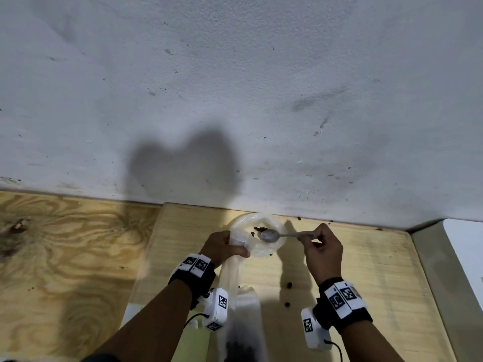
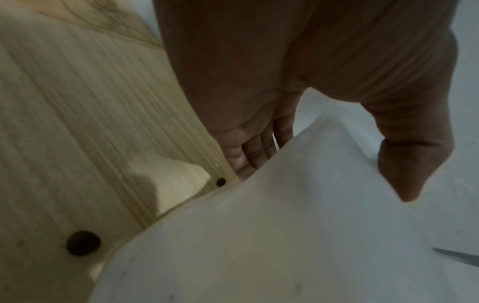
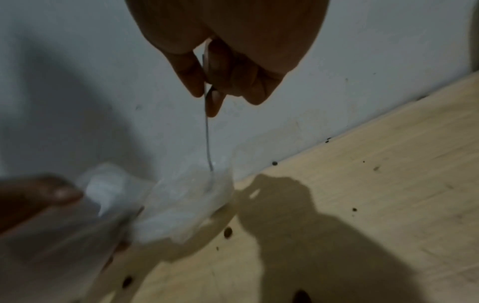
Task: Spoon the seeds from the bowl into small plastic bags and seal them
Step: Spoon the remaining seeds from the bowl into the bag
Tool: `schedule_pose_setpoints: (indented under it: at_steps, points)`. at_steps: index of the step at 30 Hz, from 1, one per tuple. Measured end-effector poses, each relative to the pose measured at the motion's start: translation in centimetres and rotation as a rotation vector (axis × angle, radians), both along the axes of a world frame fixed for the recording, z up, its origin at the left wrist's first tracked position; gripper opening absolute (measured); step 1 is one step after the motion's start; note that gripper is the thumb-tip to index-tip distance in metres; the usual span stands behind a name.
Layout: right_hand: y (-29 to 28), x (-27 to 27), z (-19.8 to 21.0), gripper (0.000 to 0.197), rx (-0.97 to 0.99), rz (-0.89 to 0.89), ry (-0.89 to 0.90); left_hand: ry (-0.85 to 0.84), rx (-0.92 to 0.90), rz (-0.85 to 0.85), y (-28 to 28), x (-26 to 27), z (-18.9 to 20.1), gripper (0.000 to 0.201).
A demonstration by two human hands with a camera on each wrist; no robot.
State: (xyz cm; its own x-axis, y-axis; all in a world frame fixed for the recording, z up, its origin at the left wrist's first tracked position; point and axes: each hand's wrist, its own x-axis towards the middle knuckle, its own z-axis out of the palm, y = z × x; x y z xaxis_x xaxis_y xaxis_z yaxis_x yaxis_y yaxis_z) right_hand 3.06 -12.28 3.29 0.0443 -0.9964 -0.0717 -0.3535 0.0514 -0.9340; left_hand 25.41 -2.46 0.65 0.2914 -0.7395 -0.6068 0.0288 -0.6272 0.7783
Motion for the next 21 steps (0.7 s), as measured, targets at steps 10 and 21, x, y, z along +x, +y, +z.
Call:
schedule_pose_setpoints:
  at_steps: [10, 21]
  points:
    - [2.0, 1.2, -1.6, 0.029, -0.170, 0.084, 0.249, -0.124, -0.034, -0.095, -0.1, 0.1, 0.0, 0.059]
    - [3.3, 1.7, -3.0, 0.034, 0.065, -0.118, 0.071, -0.075, -0.040, -0.115, -0.2, 0.3, 0.3, 0.048]
